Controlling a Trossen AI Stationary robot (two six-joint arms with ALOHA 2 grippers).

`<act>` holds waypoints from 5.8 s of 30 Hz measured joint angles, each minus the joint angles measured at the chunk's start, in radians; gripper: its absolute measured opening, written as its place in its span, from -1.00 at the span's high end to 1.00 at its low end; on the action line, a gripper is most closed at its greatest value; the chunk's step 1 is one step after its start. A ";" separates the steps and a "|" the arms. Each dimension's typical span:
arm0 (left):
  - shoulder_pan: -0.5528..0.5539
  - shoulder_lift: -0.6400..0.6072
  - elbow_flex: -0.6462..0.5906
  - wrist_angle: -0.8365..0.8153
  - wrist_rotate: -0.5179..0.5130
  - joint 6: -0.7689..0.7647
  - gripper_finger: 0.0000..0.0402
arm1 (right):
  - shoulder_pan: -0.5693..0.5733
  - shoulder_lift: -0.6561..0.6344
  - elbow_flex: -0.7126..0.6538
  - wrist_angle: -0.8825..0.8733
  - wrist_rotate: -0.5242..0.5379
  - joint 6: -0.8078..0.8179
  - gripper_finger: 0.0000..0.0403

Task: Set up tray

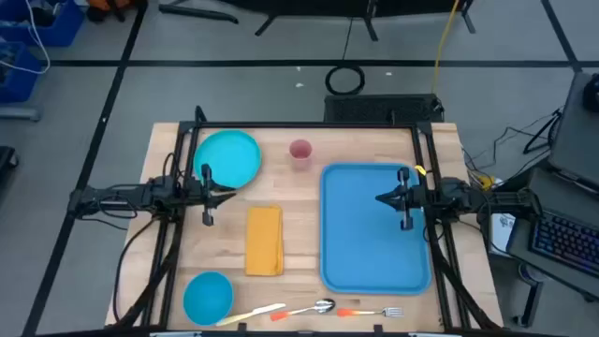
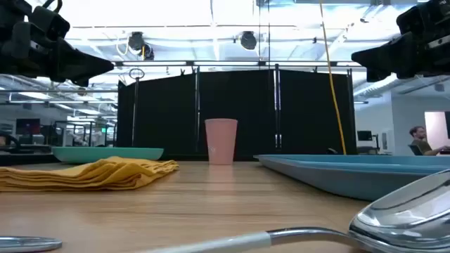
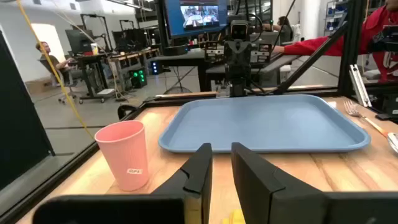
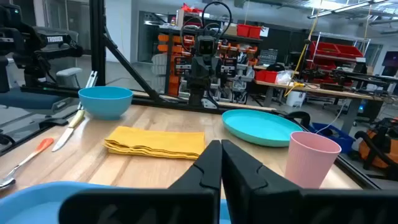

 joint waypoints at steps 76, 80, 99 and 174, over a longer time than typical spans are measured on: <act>0.000 0.000 0.000 0.000 0.000 0.001 0.67 | 0.000 0.000 0.000 0.000 0.000 0.000 1.00; 0.000 0.000 0.000 0.000 0.000 0.002 0.67 | 0.000 0.000 0.000 0.000 0.000 0.000 1.00; 0.000 0.000 0.000 0.000 0.000 0.000 0.67 | 0.000 0.000 0.000 0.001 0.003 -0.076 1.00; 0.000 0.000 0.000 0.000 -0.001 0.002 0.67 | 0.200 1.340 0.599 0.624 0.210 -0.489 0.98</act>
